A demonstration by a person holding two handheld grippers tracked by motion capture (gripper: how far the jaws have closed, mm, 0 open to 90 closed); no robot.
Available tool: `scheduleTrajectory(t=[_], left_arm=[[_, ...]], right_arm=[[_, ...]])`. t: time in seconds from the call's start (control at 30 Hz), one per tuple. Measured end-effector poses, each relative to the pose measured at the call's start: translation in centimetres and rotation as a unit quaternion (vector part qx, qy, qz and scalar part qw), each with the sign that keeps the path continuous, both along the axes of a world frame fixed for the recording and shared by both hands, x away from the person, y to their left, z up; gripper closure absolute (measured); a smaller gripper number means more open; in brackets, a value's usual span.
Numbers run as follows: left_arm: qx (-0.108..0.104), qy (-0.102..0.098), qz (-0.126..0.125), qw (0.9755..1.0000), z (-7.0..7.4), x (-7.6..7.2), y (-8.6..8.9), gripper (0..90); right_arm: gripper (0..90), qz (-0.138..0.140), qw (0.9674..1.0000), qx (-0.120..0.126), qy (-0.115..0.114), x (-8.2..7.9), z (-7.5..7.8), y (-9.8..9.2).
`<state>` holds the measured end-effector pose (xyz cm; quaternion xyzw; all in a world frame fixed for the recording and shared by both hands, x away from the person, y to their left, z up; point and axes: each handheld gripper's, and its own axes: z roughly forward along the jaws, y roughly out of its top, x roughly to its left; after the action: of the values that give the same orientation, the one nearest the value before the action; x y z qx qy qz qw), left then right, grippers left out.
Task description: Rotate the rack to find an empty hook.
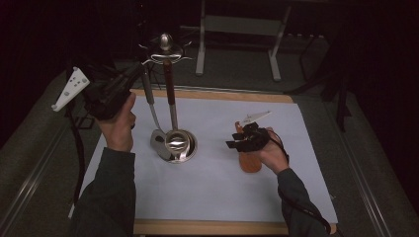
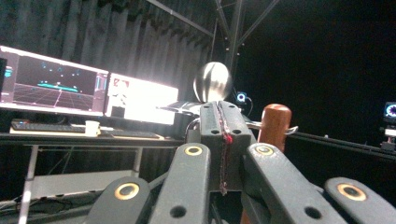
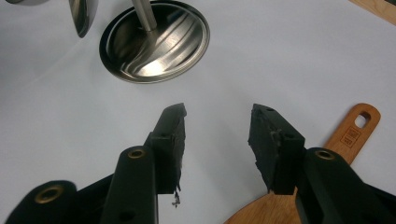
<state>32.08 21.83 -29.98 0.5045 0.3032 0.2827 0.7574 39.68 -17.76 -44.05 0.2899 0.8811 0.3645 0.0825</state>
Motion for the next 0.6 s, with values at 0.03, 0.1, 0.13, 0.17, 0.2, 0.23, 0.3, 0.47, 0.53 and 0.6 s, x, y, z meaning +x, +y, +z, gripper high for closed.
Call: scheduleTrajectory(t=[0.03,0.1,0.13,0.17,0.2,0.23,0.3,0.47,0.53,0.6], left_arm=[[0.001,0.001,0.001,1.0,0.0,0.1,0.1,90.0],[0.0,0.004,0.004,1.0,-0.1,0.2,0.2,90.0],[-0.001,0.005,0.006,1.0,-0.1,0.3,0.3,90.0],[0.0,0.006,0.007,1.0,-0.1,0.4,0.4,90.0],[0.0,0.008,0.008,0.9999,-0.1,0.4,0.4,90.0],[-0.001,0.009,0.01,0.9999,-0.1,0.5,0.5,90.0],[0.0,0.011,0.013,0.9999,-0.1,0.6,0.6,90.0],[0.001,0.022,0.019,0.9996,0.2,1.0,0.8,90.0],[0.002,0.025,0.02,0.9995,0.3,1.1,0.9,90.0],[0.002,0.028,0.021,0.9994,0.3,1.3,1.0,90.0]], right_arm=[[55.6,0.0,1.0,0.0,0.0,0.0,0.0,0.0],[55.7,0.0,1.0,0.001,0.0,0.0,0.0,0.1],[55.7,0.0,1.0,0.0,0.0,0.0,0.0,0.1],[55.7,-0.001,1.0,0.0,0.001,0.0,0.0,0.1],[55.7,0.0,1.0,0.0,0.0,0.0,0.0,0.1],[55.7,-0.001,1.0,0.0,0.002,0.0,0.0,0.0],[55.7,0.0,1.0,0.0,0.0,0.0,0.0,0.0],[55.7,-0.001,1.0,0.0,0.0,0.0,0.0,0.0],[55.7,0.0,1.0,0.0,-0.001,0.0,0.0,0.0],[55.7,0.0,1.0,0.0,-0.001,0.0,0.1,0.1]])
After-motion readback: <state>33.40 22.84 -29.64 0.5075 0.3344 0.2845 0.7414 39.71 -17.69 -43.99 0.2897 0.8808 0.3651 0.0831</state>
